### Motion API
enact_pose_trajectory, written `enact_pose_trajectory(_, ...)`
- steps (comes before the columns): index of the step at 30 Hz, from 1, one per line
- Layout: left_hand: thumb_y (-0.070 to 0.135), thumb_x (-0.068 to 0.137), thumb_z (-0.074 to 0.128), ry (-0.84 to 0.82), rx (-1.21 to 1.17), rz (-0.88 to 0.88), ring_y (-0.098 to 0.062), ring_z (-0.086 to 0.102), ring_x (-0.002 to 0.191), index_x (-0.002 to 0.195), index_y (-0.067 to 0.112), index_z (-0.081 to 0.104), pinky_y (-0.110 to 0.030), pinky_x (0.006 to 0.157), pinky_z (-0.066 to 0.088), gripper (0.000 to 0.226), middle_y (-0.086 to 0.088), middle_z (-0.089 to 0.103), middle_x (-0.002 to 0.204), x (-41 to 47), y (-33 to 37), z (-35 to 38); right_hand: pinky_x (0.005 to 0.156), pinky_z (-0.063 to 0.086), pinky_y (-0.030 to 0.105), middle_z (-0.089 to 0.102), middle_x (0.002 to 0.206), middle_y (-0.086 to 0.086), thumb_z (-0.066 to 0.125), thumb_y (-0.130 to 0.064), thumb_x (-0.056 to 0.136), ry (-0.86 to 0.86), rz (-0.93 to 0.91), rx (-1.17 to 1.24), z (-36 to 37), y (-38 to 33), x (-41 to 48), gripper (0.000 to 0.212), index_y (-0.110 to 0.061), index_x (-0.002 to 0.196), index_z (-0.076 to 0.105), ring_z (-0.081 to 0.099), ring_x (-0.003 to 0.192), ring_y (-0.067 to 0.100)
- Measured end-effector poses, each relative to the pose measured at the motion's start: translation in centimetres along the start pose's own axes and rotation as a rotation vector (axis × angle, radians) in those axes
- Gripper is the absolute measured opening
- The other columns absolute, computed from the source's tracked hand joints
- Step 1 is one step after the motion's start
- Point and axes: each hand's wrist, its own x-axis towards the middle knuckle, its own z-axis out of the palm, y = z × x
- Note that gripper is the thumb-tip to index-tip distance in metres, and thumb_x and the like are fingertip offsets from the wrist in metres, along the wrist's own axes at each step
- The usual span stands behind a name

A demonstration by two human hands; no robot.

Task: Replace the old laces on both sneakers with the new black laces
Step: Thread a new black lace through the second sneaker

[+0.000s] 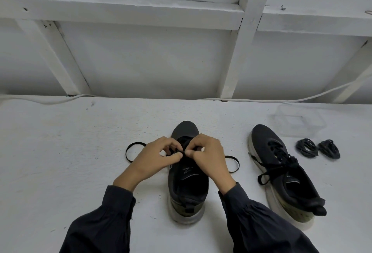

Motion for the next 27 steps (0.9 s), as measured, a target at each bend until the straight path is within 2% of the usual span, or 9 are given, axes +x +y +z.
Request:
enact_pose_trajectory(3,0.057,0.064,0.058,0.027,-0.049,-0.013,-0.004,0.061,0.087,0.086,0.044,0.066,-0.015,0.072,0.041,0.027,0.013,0.066,0.099,-0.2,-0.1,0.0,0.072,0.053,0.033,0.071,0.074,-0.005,0.072,-0.008,0.077,0.022,0.027,0.089,-1.3,0.0,0.3,0.030,-0.032,0.060,0.064,0.064,0.071,0.013)
enact_pose_trajectory(5,0.060,0.063,0.055,0.036,0.013,-0.012,-0.002,0.060,0.088,0.085,0.047,0.064,-0.016,0.071,0.041,0.027,0.016,0.062,0.100,-0.2,0.1,0.3,0.068,0.055,0.031,0.071,0.071,-0.004,0.072,-0.007,0.080,-0.017,0.013,0.105,-1.9,-0.1,0.4,0.024,-0.026,0.065,0.070,0.064,0.065,0.011)
enact_pose_trajectory(8,0.066,0.064,0.052,0.074,0.135,0.015,0.000,0.055,0.090,0.082,0.049,0.063,-0.024,0.077,0.047,0.027,0.021,0.055,0.100,0.1,0.4,0.7,0.059,0.050,0.020,0.065,0.058,-0.011,0.074,-0.005,0.081,-0.062,-0.011,0.124,-2.4,-0.1,0.9,0.010,-0.014,0.077,0.077,0.060,0.053,0.001)
enact_pose_trajectory(10,0.066,0.069,0.056,0.125,0.110,0.039,-0.002,0.055,0.090,0.081,0.046,0.065,-0.024,0.079,0.047,0.025,0.019,0.055,0.099,0.1,0.5,1.1,0.056,0.045,0.014,0.063,0.055,-0.013,0.075,-0.005,0.081,-0.086,-0.036,0.120,-2.9,-0.3,1.2,0.007,-0.011,0.081,0.078,0.058,0.051,-0.002)
enact_pose_trajectory(13,0.041,0.084,0.070,0.211,0.051,0.077,-0.006,0.057,0.085,0.082,0.033,0.071,-0.020,0.076,0.044,0.008,0.013,0.059,0.094,0.1,0.5,1.9,0.053,0.045,0.011,0.065,0.059,-0.004,0.075,0.001,0.080,-0.169,-0.083,0.165,-3.5,-0.8,1.4,0.009,-0.006,0.086,0.075,0.057,0.048,0.000)
enact_pose_trajectory(15,0.025,0.088,0.070,0.242,-0.007,0.103,-0.007,0.057,0.081,0.082,0.027,0.071,-0.013,0.071,0.041,0.007,0.010,0.062,0.089,0.0,0.5,2.4,0.053,0.047,0.013,0.068,0.065,0.006,0.076,0.002,0.079,-0.230,-0.108,0.171,-3.6,-1.0,1.4,0.016,-0.006,0.093,0.074,0.061,0.050,0.004)
enact_pose_trajectory(19,0.019,0.090,0.068,0.317,-0.090,0.127,-0.004,0.056,0.077,0.079,0.032,0.066,-0.010,0.065,0.038,0.017,0.008,0.063,0.082,-0.3,0.5,3.1,0.048,0.043,0.010,0.065,0.066,0.007,0.079,0.002,0.077,-0.276,-0.062,0.229,-3.4,-0.9,1.5,0.031,-0.003,0.106,0.071,0.061,0.049,0.003)
enact_pose_trajectory(22,0.016,0.091,0.066,0.347,-0.107,0.144,-0.005,0.057,0.079,0.081,0.029,0.067,-0.010,0.066,0.039,0.017,0.008,0.063,0.083,-0.5,0.5,3.4,0.054,0.050,0.018,0.065,0.071,0.013,0.078,0.003,0.076,-0.290,-0.035,0.307,-3.2,-0.6,1.8,0.038,0.001,0.113,0.068,0.063,0.053,0.009)
enact_pose_trajectory(27,0.028,0.090,0.068,0.337,-0.099,0.159,-0.009,0.059,0.082,0.084,0.027,0.068,-0.014,0.067,0.041,0.007,0.009,0.064,0.084,-0.4,0.1,3.3,0.054,0.050,0.020,0.066,0.067,0.012,0.077,-0.001,0.080,-0.295,-0.071,0.346,-3.0,-0.4,1.9,0.010,-0.001,0.090,0.074,0.061,0.055,0.014)
